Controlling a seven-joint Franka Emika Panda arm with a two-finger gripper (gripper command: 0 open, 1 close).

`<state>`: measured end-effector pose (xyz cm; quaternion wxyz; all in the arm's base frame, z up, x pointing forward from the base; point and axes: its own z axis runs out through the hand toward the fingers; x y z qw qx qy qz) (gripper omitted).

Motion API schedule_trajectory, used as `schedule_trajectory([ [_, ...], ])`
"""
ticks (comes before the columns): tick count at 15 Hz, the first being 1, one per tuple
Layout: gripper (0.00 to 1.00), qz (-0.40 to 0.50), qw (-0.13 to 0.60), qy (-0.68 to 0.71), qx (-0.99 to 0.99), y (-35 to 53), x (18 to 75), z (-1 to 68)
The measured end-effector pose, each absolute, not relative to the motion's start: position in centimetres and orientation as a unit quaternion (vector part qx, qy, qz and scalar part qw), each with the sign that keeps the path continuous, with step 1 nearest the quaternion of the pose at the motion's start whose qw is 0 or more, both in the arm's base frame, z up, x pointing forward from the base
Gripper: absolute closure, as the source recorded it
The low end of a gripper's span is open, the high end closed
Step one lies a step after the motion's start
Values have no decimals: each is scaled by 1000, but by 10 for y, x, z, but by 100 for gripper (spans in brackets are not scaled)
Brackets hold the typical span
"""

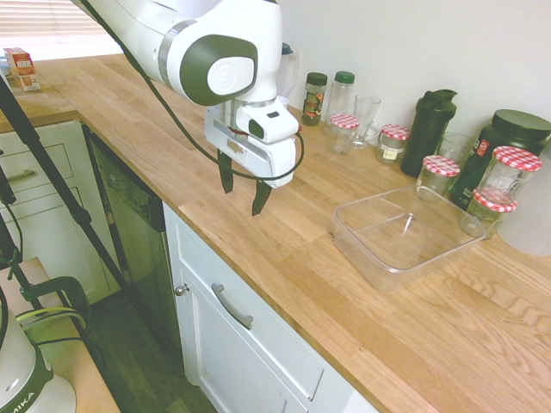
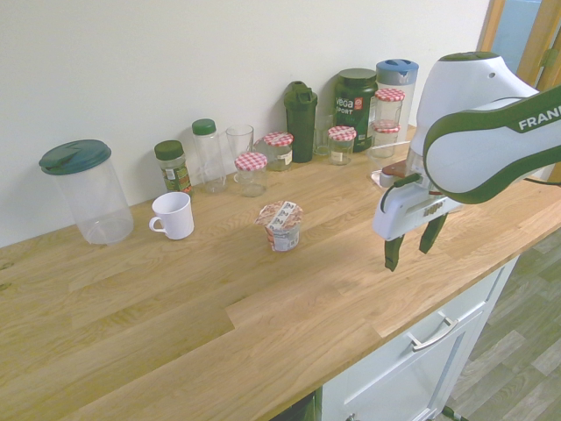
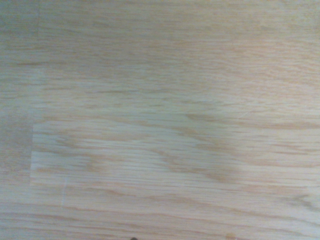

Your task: Put the cereal into the container

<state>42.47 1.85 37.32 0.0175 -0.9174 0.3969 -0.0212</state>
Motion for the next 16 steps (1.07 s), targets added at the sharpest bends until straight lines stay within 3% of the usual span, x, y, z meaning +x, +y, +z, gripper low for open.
schedule_trajectory([
  [6, 0, -53, 46, 386, -920, 47, 445, 392],
  [16, 0, -153, 83, 354, -919, 141, 558, 370],
])
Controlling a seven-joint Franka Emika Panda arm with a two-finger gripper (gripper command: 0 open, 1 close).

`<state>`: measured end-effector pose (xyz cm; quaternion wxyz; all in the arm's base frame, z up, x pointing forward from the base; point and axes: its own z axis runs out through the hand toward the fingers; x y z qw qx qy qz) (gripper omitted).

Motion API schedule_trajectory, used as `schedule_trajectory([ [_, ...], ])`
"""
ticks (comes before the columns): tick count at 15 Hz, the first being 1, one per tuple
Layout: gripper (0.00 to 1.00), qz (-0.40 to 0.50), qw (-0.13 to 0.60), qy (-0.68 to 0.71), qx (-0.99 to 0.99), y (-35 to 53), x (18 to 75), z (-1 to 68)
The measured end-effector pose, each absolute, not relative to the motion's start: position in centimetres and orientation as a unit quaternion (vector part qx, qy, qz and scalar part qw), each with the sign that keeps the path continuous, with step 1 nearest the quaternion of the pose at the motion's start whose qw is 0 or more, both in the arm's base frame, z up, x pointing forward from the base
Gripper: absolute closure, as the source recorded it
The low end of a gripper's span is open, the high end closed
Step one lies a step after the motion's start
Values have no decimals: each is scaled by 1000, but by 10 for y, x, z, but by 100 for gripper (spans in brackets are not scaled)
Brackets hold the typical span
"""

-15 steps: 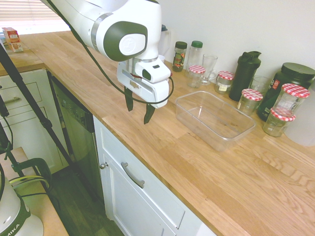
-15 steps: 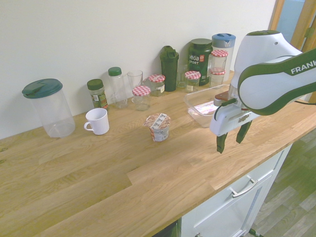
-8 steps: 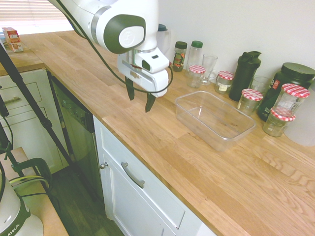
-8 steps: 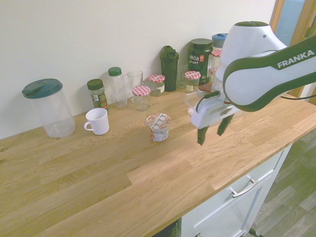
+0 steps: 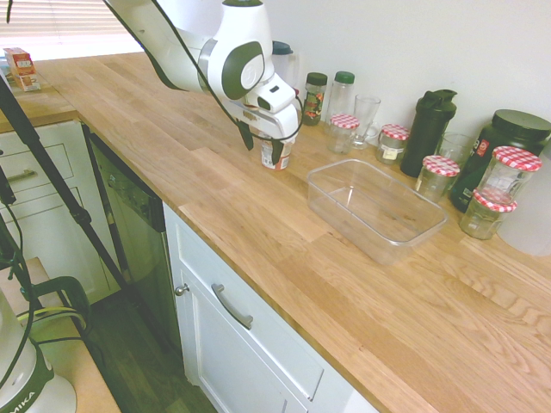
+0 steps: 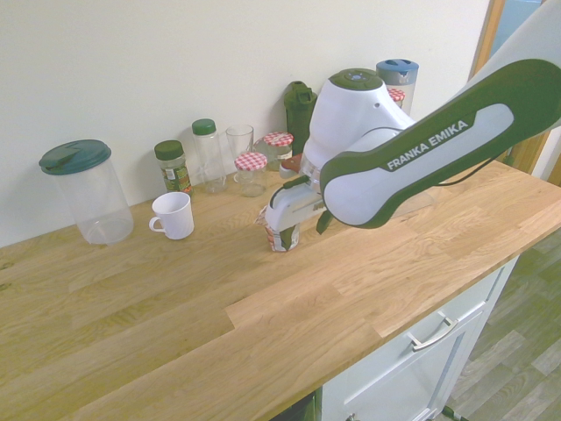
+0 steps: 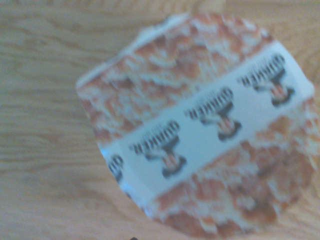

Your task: Put the cereal into the container

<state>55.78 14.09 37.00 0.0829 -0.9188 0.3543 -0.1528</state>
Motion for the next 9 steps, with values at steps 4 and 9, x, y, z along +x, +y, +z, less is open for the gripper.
schedule_trajectory([
  [4, 0, -159, 75, 352, -919, 148, 585, 358],
  [9, 0, -167, 83, 355, -916, 152, 609, 353],
])
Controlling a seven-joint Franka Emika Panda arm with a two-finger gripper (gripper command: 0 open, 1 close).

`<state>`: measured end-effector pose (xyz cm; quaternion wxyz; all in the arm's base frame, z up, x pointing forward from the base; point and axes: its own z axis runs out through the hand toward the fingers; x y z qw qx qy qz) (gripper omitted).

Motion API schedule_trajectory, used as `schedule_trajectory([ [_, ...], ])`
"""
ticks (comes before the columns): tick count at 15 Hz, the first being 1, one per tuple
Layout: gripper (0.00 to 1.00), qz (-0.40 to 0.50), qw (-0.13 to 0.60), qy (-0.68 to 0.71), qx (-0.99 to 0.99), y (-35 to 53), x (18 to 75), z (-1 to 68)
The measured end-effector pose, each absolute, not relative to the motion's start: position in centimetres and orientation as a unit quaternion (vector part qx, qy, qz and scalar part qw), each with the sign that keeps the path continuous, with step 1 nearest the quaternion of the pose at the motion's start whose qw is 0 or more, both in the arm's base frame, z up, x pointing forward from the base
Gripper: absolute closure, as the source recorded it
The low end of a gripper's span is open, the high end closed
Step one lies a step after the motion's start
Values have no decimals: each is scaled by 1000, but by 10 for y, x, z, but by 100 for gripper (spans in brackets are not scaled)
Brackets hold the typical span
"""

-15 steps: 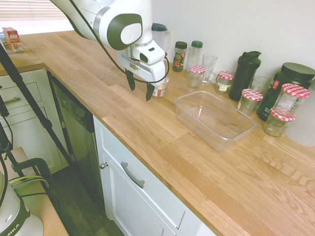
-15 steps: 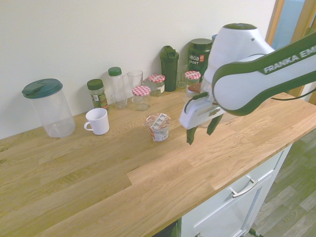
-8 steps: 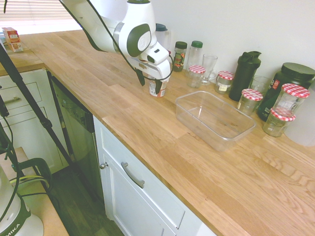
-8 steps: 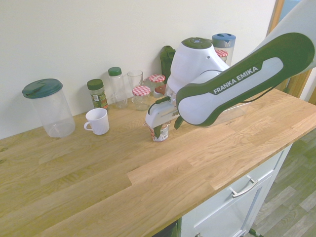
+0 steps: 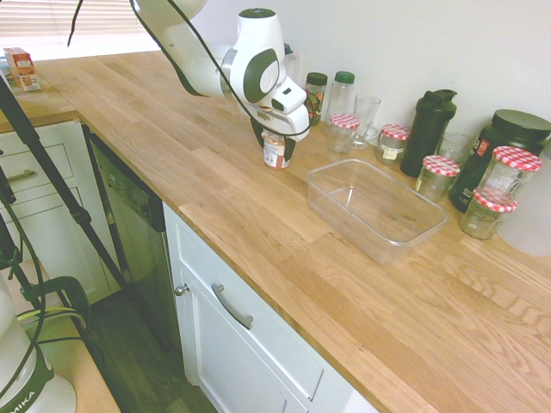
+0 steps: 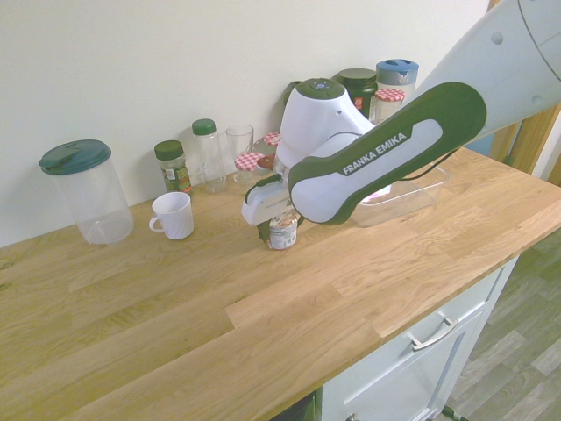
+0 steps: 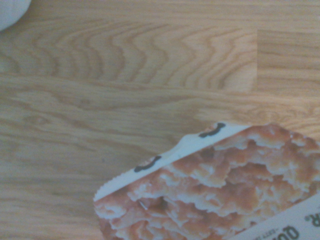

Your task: Put the cereal into the container

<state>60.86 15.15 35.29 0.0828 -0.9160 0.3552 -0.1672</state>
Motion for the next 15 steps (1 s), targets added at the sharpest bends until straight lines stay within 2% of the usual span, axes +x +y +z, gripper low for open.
schedule_trajectory([
  [1, 0, -169, 84, 355, -915, 151, 610, 355],
  [2, 100, -170, 83, 354, -916, 152, 610, 355],
  [15, 100, -176, 86, 337, -921, 164, 607, 354],
])
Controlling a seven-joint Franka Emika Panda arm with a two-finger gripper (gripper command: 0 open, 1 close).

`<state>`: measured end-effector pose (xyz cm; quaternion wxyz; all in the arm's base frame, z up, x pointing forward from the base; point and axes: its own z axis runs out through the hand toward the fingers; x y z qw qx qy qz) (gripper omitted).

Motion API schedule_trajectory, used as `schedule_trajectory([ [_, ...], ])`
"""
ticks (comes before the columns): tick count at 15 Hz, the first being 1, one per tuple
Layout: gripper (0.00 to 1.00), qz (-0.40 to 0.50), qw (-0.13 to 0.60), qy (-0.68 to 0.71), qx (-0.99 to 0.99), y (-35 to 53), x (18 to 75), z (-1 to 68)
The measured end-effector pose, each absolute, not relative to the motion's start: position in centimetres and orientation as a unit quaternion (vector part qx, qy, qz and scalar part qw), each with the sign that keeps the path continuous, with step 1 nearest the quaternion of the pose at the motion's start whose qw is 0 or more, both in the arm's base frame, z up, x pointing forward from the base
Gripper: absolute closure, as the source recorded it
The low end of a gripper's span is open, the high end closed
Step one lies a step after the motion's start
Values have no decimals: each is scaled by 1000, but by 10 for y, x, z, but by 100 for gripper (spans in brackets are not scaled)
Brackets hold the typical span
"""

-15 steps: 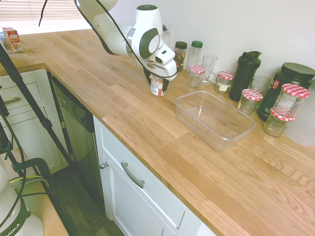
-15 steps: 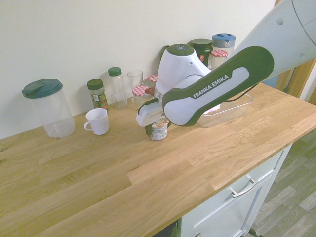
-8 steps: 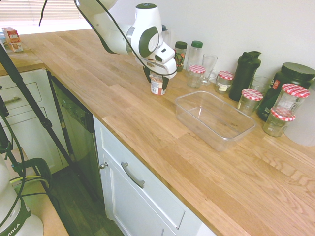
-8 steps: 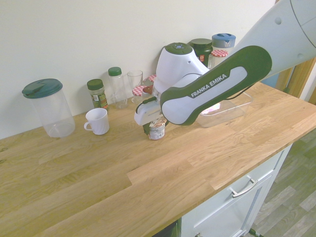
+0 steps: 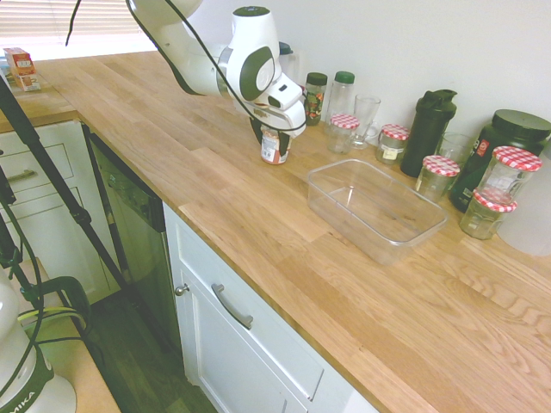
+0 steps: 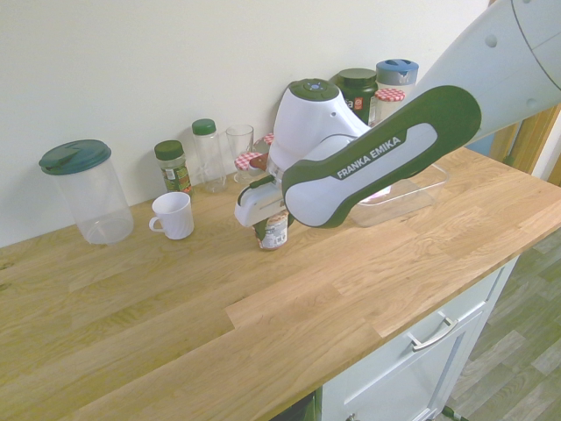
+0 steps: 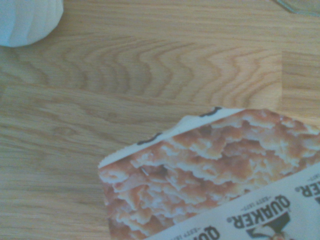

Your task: Put the cereal into the container

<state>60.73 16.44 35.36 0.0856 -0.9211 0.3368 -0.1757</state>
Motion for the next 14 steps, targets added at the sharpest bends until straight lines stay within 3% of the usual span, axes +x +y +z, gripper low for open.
schedule_trajectory([
  [3, 100, -192, 84, 336, -918, 156, 611, 362],
  [8, 100, -261, 97, 369, -887, 111, 607, 441],
  [14, 100, -309, 65, 449, -836, -24, 527, 469],
])
